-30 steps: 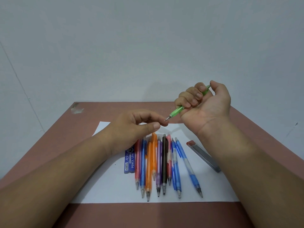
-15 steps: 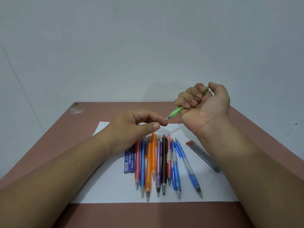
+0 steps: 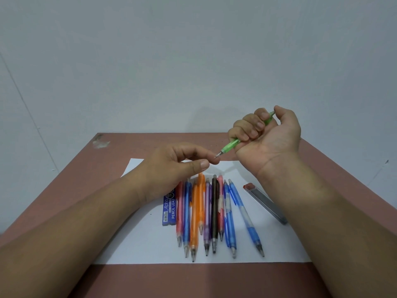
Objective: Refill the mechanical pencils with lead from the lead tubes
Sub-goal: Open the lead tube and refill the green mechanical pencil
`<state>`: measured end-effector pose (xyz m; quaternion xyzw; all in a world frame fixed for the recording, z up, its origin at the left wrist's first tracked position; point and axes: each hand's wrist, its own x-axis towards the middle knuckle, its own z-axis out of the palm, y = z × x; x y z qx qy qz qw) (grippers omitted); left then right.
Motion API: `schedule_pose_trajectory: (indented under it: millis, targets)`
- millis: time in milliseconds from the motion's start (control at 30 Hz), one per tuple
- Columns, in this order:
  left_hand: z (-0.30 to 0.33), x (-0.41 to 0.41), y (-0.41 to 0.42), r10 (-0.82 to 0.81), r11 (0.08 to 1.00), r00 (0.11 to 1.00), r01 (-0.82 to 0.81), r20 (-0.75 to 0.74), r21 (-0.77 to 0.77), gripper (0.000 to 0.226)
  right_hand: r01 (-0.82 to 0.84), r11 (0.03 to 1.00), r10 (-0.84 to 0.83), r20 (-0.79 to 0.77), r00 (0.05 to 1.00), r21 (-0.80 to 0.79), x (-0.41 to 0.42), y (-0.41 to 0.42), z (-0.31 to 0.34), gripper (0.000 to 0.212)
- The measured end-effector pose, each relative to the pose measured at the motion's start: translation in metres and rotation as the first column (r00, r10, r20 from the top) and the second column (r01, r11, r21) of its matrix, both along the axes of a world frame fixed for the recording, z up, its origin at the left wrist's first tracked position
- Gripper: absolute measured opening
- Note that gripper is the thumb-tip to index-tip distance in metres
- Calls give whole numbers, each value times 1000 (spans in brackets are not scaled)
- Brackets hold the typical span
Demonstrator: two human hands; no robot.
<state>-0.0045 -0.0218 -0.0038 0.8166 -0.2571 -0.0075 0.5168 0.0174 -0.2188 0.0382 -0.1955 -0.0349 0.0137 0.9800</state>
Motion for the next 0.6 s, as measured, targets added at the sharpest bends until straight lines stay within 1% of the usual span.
schedule_pose_trajectory:
  millis: [600]
  targets:
    - [-1, 1, 0, -10, 999, 1000, 9, -2, -35, 21, 17, 1000, -17, 4, 1000, -4, 1, -1, 0, 35]
